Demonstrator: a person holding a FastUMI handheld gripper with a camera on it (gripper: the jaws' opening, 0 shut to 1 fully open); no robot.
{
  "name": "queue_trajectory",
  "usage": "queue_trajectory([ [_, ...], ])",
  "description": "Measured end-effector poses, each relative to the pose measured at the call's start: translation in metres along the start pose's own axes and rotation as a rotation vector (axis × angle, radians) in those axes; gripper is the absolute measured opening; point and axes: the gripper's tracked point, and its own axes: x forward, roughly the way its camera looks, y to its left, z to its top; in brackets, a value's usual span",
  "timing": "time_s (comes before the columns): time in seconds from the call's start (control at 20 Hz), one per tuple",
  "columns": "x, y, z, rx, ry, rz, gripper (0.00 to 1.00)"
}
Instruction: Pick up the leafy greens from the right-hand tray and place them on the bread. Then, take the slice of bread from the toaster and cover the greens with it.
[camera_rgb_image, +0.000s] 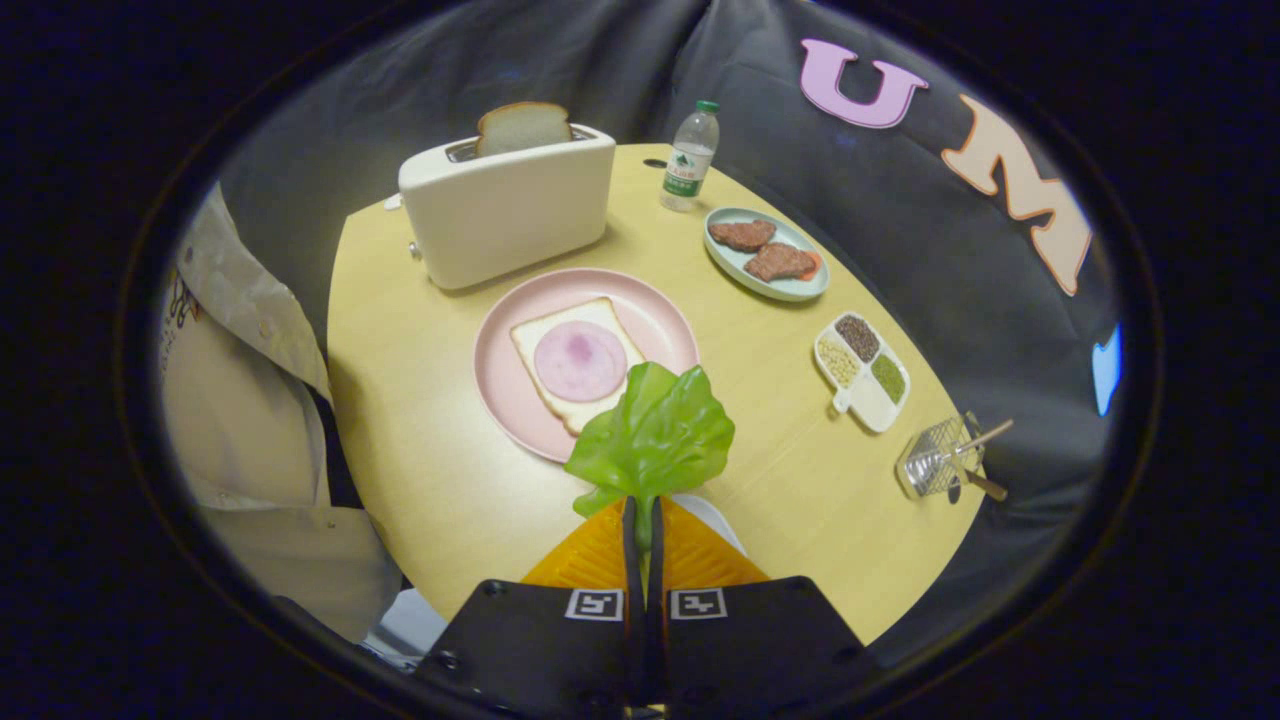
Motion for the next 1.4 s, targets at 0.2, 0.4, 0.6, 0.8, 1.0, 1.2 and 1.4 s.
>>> queue_trajectory([
  [0.2,0.009,0.012,0.028,-0.021,-0.02,0.02,0.03],
  [0.4,0.02,0.021,0.054,-0.038,-0.037,0.043,0.03],
  [0.6,0.039,0.036,0.078,-0.044,-0.05,0.081,0.03],
  [0.8,0.058,0.048,0.093,-0.041,-0.045,0.117,0.03],
  [1.0,0.082,0.062,0.095,-0.024,-0.016,0.151,0.03],
  [1.2,0.103,0.062,0.086,0.006,0.034,0.16,0.03],
  [1.4,0.118,0.046,0.076,0.009,0.066,0.093,0.08],
])
